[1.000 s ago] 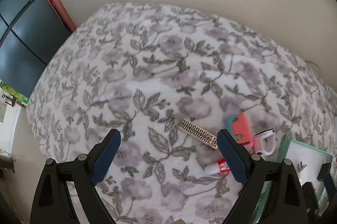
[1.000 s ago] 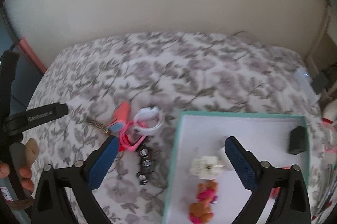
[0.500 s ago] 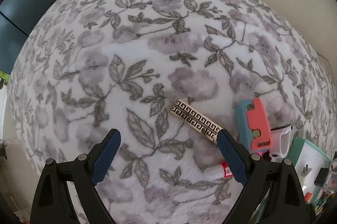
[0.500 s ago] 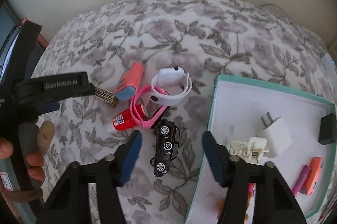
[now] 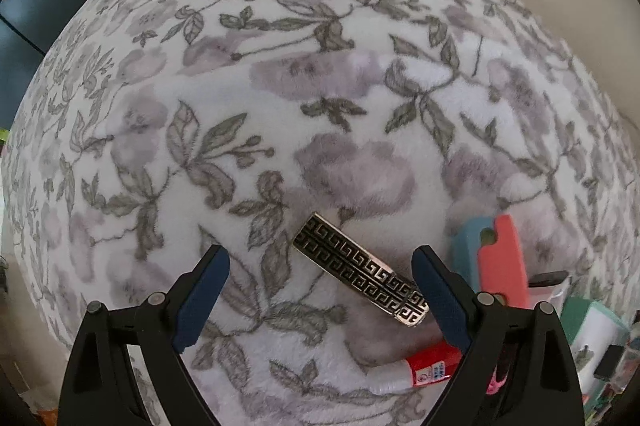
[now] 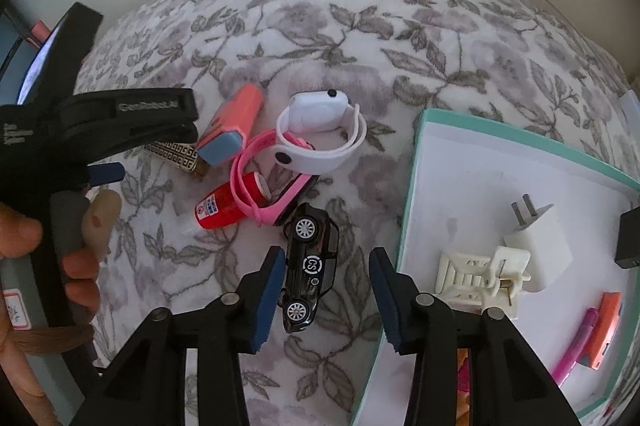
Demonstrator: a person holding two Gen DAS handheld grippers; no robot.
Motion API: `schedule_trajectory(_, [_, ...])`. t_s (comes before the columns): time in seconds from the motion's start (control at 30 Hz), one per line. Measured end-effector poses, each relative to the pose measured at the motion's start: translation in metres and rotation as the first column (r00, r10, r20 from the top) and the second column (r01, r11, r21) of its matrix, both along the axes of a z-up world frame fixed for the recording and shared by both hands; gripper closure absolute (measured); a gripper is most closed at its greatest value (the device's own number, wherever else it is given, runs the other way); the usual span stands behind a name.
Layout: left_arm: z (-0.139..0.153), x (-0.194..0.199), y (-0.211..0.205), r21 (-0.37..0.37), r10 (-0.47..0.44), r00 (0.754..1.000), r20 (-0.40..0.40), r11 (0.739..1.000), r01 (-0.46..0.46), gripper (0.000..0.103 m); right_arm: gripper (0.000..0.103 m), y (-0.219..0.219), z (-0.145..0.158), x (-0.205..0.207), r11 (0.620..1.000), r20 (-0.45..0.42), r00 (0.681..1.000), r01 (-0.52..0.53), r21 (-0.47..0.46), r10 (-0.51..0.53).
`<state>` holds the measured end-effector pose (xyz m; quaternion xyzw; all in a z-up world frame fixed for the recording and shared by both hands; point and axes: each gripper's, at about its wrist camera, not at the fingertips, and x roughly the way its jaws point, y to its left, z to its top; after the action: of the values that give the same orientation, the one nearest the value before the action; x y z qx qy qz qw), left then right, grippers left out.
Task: Organize rigid objects
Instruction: 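Grasp the gold patterned bar with the left gripper while the right grasps the black toy car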
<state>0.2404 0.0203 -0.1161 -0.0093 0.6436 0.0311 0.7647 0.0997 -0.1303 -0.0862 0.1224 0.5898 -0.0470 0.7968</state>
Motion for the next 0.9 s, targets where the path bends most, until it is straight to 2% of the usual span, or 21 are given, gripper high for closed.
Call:
schedule_trajectory(0.1, [-0.007, 0.006, -0.004, -0.014, 0.003, 1.000, -0.010, 1.000, -0.003, 0.016, 0.063, 0.004, -0.003, 0.001, 1.000, -0.009, 1.000, -0.012, -0.006, 0.011])
schedule_trajectory(0.17, [-0.008, 0.006, -0.004, -0.014, 0.001, 1.000, -0.015, 1.000, -0.001, 0.032, 0.064, 0.006, -0.006, 0.001, 1.000, -0.018, 1.000, -0.017, -0.001, 0.017])
schedule_trajectory(0.3, [-0.010, 0.003, -0.006, -0.012, -0.023, 1.000, -0.012, 1.000, 0.023, 0.046, 0.069, 0.009, -0.011, 0.001, 1.000, -0.030, 0.999, -0.024, 0.009, 0.025])
schedule_trajectory(0.37, [-0.009, 0.000, -0.010, -0.005, -0.045, 0.999, -0.009, 0.999, 0.045, 0.060, 0.072, 0.010, -0.013, 0.001, 1.000, -0.033, 0.999, -0.026, 0.013, 0.027])
schedule_trajectory(0.43, [-0.008, -0.005, -0.015, 0.013, -0.071, 0.998, -0.002, 0.997, 0.071, 0.067, 0.073, 0.013, -0.014, 0.001, 1.000, -0.036, 0.999, -0.031, 0.006, 0.031])
schedule_trajectory(0.9, [-0.004, -0.034, -0.049, 0.080, -0.130, 0.991, 0.024, 0.989, 0.127, 0.081, 0.074, 0.020, -0.022, 0.001, 0.999, -0.029, 0.999, -0.031, -0.012, 0.031])
